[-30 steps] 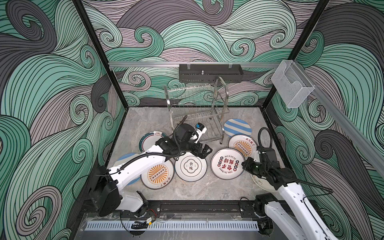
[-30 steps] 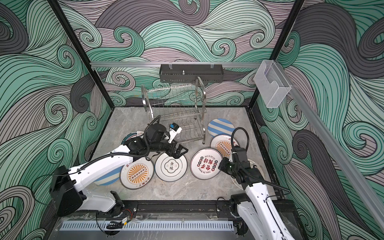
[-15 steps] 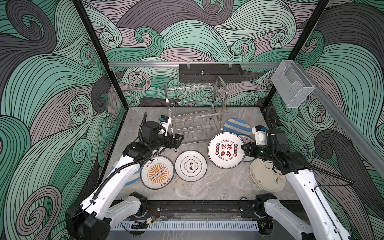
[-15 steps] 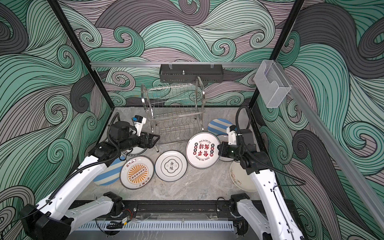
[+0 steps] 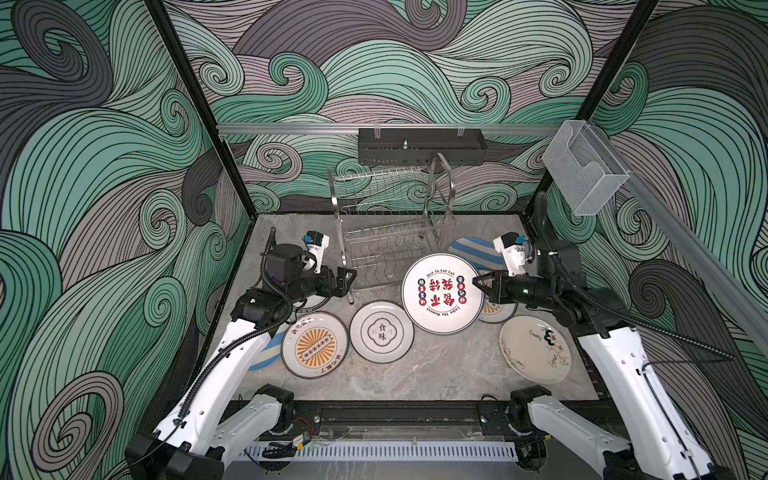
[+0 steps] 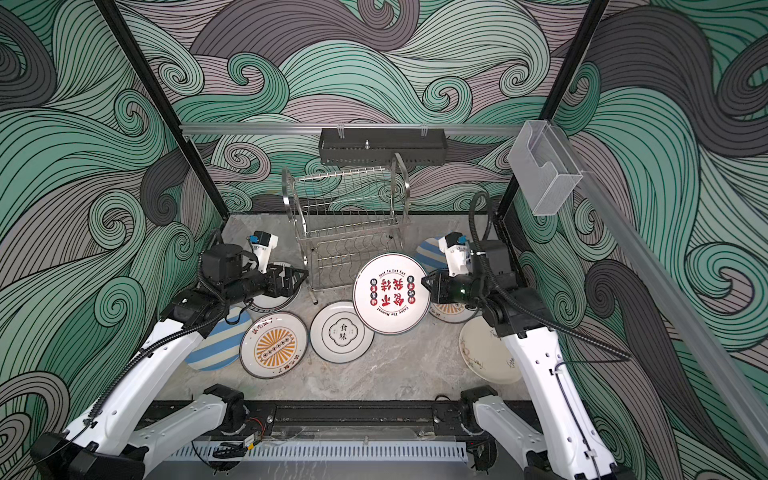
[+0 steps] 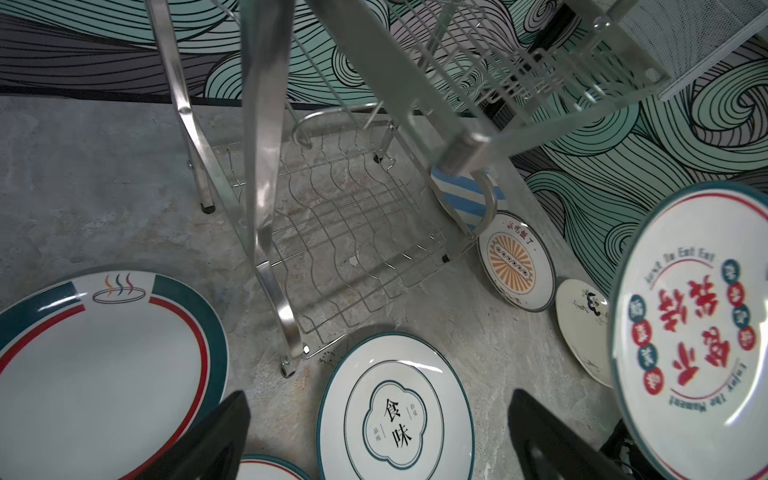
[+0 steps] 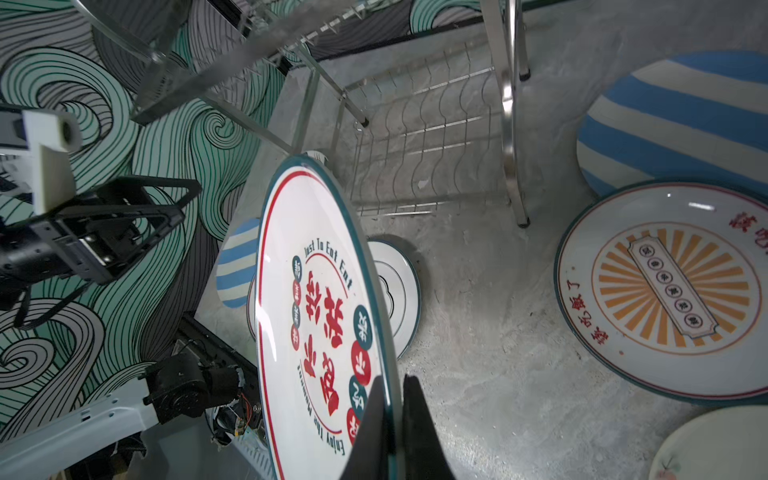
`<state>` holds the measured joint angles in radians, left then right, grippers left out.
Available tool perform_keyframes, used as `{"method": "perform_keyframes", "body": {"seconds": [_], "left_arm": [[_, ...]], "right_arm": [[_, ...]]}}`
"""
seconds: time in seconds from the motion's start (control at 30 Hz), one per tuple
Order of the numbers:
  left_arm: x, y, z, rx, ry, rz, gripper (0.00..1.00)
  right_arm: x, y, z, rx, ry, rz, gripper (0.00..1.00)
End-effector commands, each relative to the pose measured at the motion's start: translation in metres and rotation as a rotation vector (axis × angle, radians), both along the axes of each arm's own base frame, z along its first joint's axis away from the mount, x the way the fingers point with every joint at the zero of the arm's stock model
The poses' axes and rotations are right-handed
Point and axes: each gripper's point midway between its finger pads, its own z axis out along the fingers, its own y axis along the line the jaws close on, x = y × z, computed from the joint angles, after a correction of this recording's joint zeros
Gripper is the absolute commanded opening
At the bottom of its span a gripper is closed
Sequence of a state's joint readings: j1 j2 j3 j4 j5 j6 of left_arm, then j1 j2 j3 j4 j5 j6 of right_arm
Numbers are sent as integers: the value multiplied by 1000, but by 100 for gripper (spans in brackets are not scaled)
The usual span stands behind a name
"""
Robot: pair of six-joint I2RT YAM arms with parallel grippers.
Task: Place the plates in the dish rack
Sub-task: 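Carry the upright plate with the right gripper up to the dish rack's top tier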
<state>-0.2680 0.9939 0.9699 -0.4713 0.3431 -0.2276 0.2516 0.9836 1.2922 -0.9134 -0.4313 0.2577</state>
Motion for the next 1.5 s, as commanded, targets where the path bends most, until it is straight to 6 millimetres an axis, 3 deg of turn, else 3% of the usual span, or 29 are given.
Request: {"method": "perform_keyframes", "body": {"seconds": [0.0,0.27,0.4,0.5,0.73,0.93,1.47], "left_arm": [[3,-5,-6,-27,31,-37,99],[4,-6,-31,-23,87,-42,99],[2,-16,-44,-30,133,-108,99],[1,-26,-55,-41,198,-175,99],[-1,-31,-59,-47,244,-210,99],[-1,-31,-64,-49,245,-213,99],[-3,-40,-68,-83,266,-249,99]], "right_arm": [[16,8,49,35,-158,14,0],[61,9,127,-22,-385,-119,0],[89,9,162,-134,-497,-210,0],[110,12,182,-241,-568,-283,0],[148,15,218,-397,-693,-455,0],[169,17,222,-518,-726,-556,0],[208,35,206,-614,-753,-631,0]]}}
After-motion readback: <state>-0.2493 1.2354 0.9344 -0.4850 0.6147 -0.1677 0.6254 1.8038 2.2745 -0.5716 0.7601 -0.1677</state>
